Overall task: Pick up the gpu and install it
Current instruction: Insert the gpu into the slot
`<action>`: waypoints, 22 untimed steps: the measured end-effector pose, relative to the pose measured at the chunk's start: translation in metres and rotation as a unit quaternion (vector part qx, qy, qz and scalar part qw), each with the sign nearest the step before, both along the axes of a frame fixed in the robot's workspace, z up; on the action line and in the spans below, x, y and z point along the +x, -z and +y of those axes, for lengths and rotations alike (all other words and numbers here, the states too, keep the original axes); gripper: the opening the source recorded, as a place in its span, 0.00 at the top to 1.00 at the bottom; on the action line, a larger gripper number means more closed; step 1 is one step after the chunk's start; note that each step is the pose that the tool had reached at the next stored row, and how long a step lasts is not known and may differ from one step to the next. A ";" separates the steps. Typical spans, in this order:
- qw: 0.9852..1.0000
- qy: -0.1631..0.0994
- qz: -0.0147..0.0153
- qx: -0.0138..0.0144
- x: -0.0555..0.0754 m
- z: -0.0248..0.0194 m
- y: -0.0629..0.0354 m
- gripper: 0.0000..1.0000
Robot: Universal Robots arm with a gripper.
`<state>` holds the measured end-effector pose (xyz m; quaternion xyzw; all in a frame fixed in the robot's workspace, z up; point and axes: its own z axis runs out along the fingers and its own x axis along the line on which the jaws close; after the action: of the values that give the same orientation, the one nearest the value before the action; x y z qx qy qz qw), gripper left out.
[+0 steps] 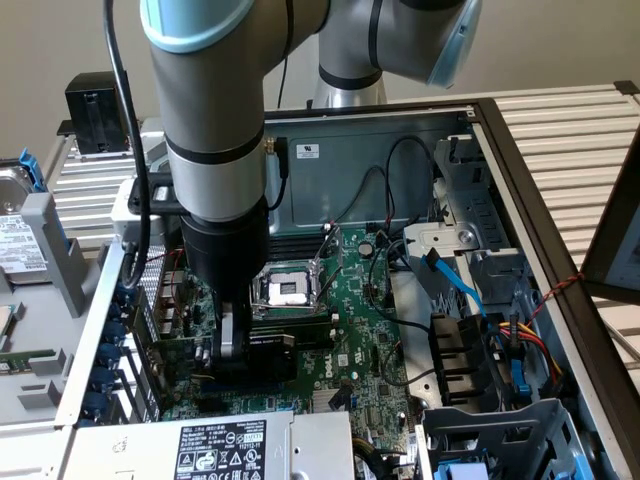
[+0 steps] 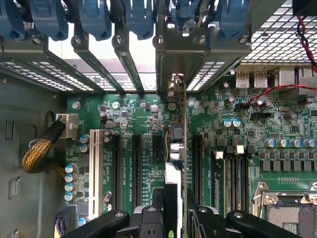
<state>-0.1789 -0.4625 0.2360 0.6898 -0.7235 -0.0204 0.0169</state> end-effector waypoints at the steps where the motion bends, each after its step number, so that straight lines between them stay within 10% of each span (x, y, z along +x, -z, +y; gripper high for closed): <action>1: 1.000 0.000 0.000 0.000 0.000 0.0000 0.0000 0.73; 9: 1.000 0.000 0.001 0.000 0.000 0.0000 0.0001 0.73; 15: 1.000 0.000 0.000 -0.001 0.000 0.0000 -0.0009 0.53; 22: 1.000 0.000 0.000 -0.006 0.000 0.0000 -0.0251 0.47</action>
<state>-0.1792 -0.4625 0.2610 0.6897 -0.7236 -0.0162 0.0208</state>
